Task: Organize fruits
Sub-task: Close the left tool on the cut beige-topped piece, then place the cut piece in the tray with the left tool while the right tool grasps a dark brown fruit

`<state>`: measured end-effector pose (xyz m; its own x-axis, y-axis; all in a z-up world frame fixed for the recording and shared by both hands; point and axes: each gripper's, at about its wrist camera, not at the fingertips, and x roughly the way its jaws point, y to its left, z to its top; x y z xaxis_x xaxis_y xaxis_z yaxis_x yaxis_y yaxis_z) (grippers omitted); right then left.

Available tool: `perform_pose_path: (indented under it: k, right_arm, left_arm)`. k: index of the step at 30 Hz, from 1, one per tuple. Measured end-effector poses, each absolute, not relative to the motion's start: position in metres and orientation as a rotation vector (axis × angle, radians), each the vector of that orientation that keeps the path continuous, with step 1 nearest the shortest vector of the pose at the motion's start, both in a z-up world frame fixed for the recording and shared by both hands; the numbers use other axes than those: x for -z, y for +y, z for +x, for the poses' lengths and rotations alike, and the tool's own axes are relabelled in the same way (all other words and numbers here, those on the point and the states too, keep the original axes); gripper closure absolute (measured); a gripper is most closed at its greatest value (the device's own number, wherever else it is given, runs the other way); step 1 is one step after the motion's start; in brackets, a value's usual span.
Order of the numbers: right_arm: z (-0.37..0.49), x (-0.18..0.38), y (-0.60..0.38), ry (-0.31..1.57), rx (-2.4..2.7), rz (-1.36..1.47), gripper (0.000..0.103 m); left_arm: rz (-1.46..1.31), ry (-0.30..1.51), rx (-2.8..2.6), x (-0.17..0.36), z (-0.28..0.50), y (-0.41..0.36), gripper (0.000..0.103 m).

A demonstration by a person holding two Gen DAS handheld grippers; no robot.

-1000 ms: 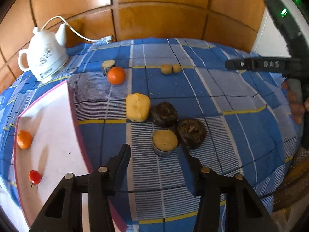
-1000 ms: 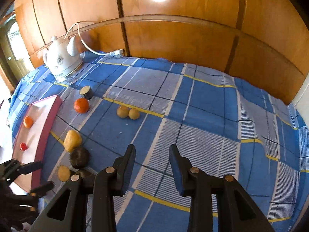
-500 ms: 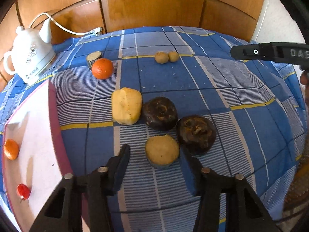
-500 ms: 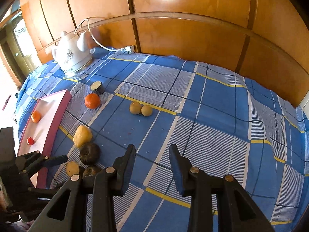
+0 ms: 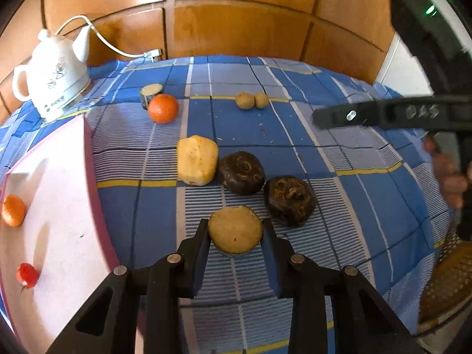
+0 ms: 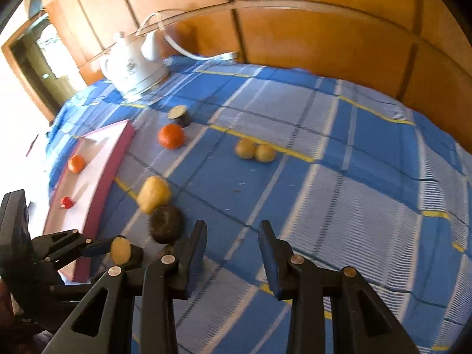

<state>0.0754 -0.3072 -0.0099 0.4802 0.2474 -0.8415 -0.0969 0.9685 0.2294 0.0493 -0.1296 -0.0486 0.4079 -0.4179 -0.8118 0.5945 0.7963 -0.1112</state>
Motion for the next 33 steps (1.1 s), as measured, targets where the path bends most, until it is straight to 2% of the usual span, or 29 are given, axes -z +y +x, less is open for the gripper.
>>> perform_pose_path:
  k: [6,9,18,22,23,31,33]
  right_arm:
    - [0.081,0.017,-0.271,1.07,-0.315,0.092,0.066]
    - [0.083,0.024,-0.251,1.091,-0.338,0.027,0.06]
    - [0.1,0.048,-0.22,1.144,-0.365,-0.055,0.052]
    - [0.11,0.055,-0.21,1.145,-0.356,-0.067,0.052]
    - [0.111,0.057,-0.209,1.146,-0.356,-0.069,0.057]
    - [0.11,0.06,-0.211,1.134,-0.378,-0.076,0.057]
    - [0.111,0.061,-0.213,1.139,-0.385,-0.059,0.057]
  left_arm:
    - [0.144,0.916,0.653,0.024,0.044,-0.102,0.069]
    - [0.093,0.905,0.638,0.013,0.047,-0.082,0.069]
    - [-0.014,0.89,0.502,0.0,0.077,-0.018,0.069]
    - [-0.033,0.881,0.406,-0.001,0.101,0.009,0.069]
    - [-0.038,0.883,0.38,0.0,0.109,0.015,0.069]
    - [-0.11,0.941,0.208,0.024,0.158,0.052,0.068]
    - [-0.11,0.942,0.174,0.028,0.163,0.055,0.064]
